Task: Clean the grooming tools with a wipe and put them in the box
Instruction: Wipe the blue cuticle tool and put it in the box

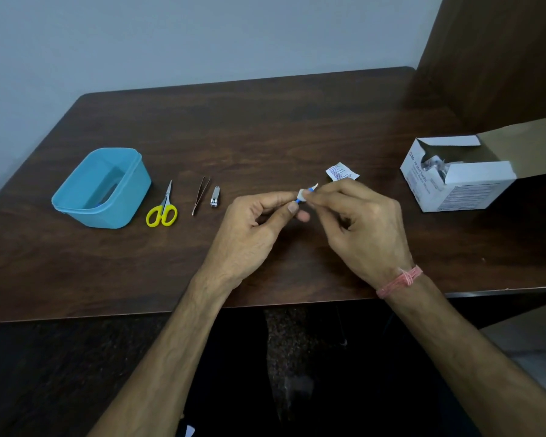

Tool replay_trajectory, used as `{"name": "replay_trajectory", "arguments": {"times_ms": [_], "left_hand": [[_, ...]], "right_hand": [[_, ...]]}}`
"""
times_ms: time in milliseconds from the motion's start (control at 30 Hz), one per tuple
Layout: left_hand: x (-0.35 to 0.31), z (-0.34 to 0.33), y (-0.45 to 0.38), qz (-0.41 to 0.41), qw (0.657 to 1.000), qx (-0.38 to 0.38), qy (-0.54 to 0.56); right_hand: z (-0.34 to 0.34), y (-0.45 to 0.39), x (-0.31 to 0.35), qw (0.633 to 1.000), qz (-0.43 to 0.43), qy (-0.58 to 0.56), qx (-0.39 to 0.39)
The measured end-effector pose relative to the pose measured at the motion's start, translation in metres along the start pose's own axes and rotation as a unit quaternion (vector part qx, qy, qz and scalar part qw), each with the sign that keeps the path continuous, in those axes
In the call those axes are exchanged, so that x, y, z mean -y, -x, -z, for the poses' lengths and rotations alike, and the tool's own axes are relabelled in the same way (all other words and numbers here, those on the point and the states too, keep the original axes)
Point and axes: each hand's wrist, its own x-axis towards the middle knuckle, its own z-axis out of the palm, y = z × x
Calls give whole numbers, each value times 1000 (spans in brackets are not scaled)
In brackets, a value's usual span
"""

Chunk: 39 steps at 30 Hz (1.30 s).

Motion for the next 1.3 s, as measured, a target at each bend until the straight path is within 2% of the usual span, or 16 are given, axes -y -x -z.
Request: {"name": "replay_trajectory", "arguments": {"times_ms": [167,867,1000,1067,1200,1300], "left_hand": [[-5,0,1,10,1000,0,1],[-4,-2,0,20,1000,-8,-12],[-3,-4,1,20,1000,-22,2],[-2,-5,2,20,1000,-22,4],[-2,-3,1,6,1000,-16,13],[-1,-2,0,13,1000,-5,9]], "right_hand": [[0,-3,-2,999,-32,5,-25],[2,-5,-4,997,-75,-14,-24],[6,-8,-6,988,-135,-17,-73],[7,-6,-3,990,-115,-24,-81],[1,0,2,999,-21,-26,5],[-1,-2,-3,999,-29,-12,14]]}}
